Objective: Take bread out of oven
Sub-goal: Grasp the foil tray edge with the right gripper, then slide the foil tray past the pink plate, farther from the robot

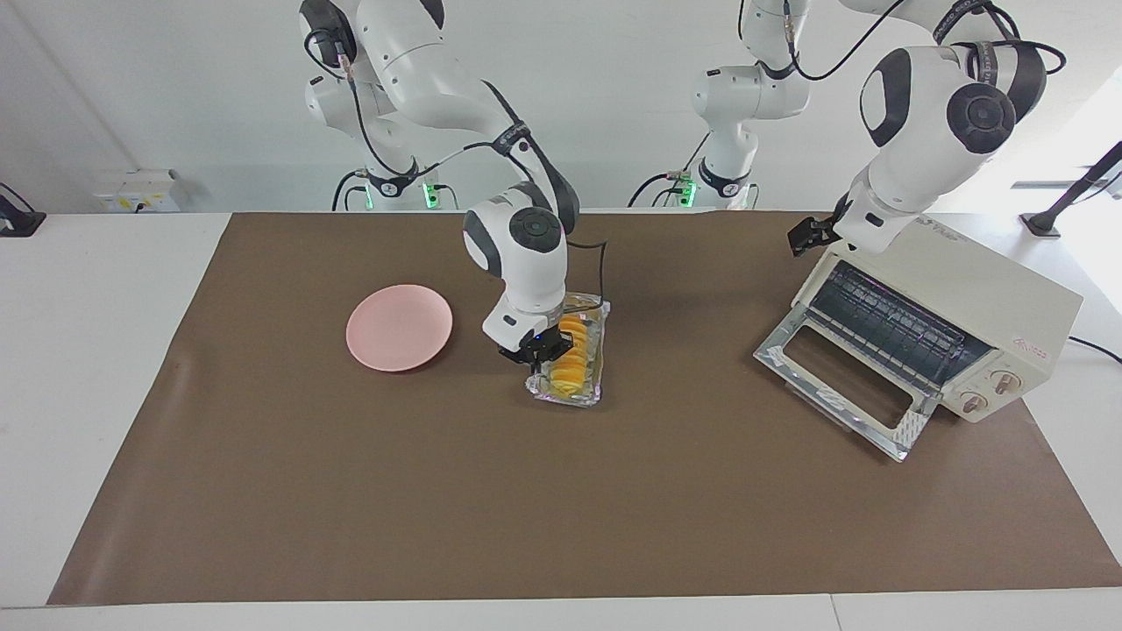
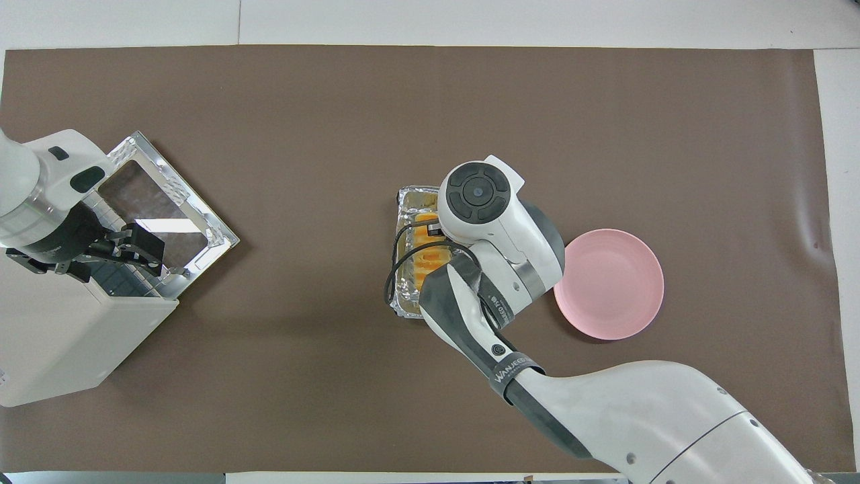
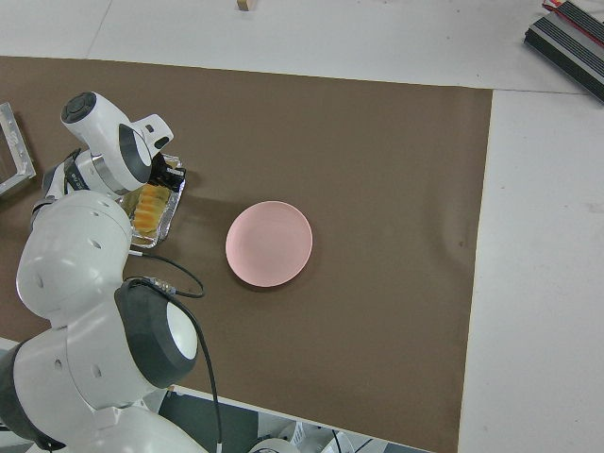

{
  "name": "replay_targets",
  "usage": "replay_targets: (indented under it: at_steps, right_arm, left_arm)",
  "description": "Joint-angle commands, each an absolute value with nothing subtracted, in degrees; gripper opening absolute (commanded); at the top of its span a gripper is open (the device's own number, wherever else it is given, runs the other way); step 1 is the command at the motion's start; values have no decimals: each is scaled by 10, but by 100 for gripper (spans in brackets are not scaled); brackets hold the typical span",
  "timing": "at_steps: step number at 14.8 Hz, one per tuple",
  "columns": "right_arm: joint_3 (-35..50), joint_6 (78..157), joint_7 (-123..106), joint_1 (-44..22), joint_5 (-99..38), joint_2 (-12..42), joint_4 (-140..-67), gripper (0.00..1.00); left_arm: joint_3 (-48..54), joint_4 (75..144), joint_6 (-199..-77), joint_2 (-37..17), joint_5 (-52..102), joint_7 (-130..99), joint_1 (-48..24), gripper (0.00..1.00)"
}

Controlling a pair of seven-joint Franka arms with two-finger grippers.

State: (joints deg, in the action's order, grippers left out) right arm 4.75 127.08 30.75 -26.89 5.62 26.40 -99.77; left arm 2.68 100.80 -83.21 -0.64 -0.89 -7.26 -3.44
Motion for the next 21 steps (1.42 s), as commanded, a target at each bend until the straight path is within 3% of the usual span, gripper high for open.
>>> replay_targets:
  at_steps: [1, 4, 7, 10, 16, 21]
  right_arm:
    - [48, 1275, 308, -267, 51, 262, -1002, 0]
    - [47, 1210, 304, -246, 49, 264, -951, 0]
    - [47, 1091, 257, -176, 18, 271, -848, 0]
    - [46, 1038, 178, -102, 7, 297, -768, 0]
    - [40, 1079, 34, 2, 13, 357, -722, 0]
    - [36, 1127, -42, 39, 25, 397, -693, 0]
  left_arm:
    - [33, 1018, -841, 4, -19, -65, -26, 100]
    - [33, 1017, -841, 4, -20, -65, -26, 100]
    - [33, 1006, -836, 5, -20, -62, -26, 100]
    - [33, 997, -816, 32, -20, -39, -29, 100]
    - [33, 986, -822, 42, -19, -15, -31, 100]
    - [34, 976, -816, 39, -18, -11, -32, 100]
